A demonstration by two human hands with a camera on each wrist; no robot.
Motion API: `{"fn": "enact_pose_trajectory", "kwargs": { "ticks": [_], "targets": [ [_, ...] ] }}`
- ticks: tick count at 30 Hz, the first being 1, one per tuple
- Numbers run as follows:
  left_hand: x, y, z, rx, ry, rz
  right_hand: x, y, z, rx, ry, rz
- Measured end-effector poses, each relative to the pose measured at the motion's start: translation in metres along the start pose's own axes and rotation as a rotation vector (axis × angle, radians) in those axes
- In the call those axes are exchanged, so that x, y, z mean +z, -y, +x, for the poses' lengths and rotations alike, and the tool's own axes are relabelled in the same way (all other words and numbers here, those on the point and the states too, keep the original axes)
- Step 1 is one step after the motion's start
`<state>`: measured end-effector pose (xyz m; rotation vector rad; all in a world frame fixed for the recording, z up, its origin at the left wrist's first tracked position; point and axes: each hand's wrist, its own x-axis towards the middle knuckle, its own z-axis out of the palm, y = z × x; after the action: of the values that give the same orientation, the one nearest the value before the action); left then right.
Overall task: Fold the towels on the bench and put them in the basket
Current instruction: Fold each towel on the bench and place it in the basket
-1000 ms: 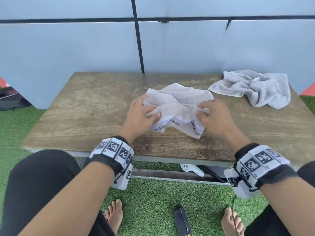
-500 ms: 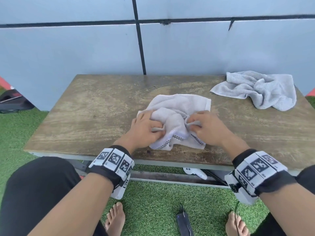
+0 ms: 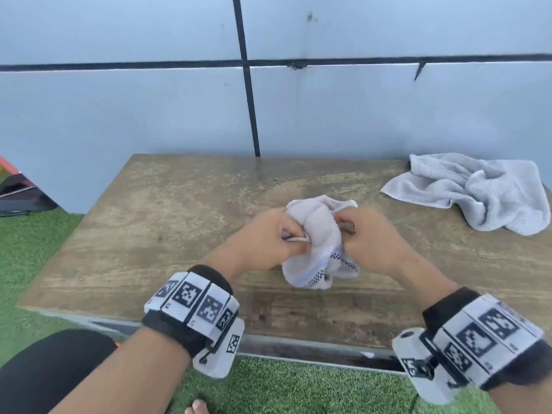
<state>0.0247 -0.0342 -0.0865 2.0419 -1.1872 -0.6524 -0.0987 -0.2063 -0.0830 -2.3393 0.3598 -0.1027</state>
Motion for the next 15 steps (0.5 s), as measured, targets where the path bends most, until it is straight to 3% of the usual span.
{"fn": "enact_pose_trajectory", "kwargs": {
  "ticks": [7,11,13,15],
  "targets": [
    [-0.099,-0.018,0.121,0.013,-0.489,0.255,-0.087,0.019,0.136,-0.044,-0.396,-0.147],
    [-0.150,-0.007,0.146,-0.109,-0.756,0.323,-0.138,0.007,0.179,0.013,-0.571,-0.245],
    [-0.168,0.000,0.146,-0.131,-0.832,0.310,-0.155,0.000,0.185,0.006,-0.660,-0.252],
    [-0.179,0.006,0.145,-0.157,-0.826,0.298,-0.163,-0.003,0.186,0.010,-0.683,-0.252]
  ]
}}
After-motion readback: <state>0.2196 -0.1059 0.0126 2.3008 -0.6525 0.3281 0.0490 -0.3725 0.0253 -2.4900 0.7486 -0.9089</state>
